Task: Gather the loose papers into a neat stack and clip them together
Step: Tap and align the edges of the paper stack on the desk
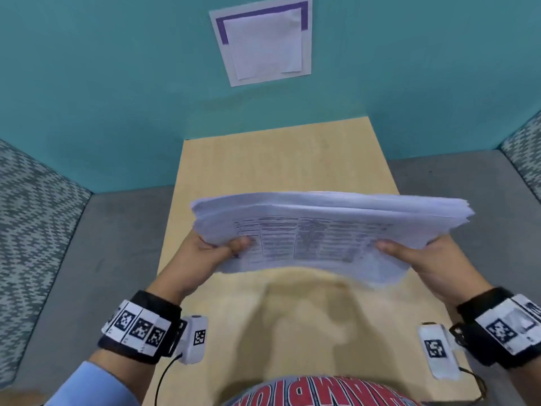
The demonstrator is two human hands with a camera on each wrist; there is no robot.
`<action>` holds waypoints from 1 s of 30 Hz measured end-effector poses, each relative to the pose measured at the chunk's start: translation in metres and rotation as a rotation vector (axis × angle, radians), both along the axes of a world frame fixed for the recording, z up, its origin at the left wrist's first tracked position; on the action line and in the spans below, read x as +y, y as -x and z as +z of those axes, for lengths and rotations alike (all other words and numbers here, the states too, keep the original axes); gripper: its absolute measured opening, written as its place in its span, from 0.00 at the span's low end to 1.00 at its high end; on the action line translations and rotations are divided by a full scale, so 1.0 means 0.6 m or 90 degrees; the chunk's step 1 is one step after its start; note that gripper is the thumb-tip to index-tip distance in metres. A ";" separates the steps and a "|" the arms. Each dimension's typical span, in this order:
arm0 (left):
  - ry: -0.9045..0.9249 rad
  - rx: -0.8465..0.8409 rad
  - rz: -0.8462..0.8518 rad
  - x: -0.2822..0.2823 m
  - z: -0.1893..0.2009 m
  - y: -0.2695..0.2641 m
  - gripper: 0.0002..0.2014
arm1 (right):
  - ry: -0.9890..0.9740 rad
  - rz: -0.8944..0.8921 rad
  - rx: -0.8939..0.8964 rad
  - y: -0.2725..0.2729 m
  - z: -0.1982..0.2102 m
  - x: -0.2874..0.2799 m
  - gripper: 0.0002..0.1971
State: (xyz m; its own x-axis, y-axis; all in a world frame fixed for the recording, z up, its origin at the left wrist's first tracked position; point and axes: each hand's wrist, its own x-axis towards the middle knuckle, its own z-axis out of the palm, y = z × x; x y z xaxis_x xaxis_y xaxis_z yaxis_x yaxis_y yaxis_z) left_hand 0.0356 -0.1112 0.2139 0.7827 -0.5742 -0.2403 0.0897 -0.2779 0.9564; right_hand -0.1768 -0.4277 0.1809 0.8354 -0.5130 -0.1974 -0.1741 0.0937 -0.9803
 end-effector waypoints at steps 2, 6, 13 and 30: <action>-0.027 0.015 0.033 0.006 -0.037 -0.002 0.13 | 0.089 -0.004 0.018 0.004 0.000 0.005 0.15; -0.117 0.055 0.005 0.014 -0.145 0.002 0.14 | 0.141 0.061 0.096 -0.005 -0.086 0.022 0.10; -0.189 0.037 0.006 0.020 -0.239 -0.006 0.04 | 0.131 0.030 0.182 -0.024 -0.191 0.008 0.09; -0.325 -0.479 -0.189 -0.035 -0.171 0.012 0.15 | 0.074 0.090 0.143 -0.012 -0.171 0.004 0.23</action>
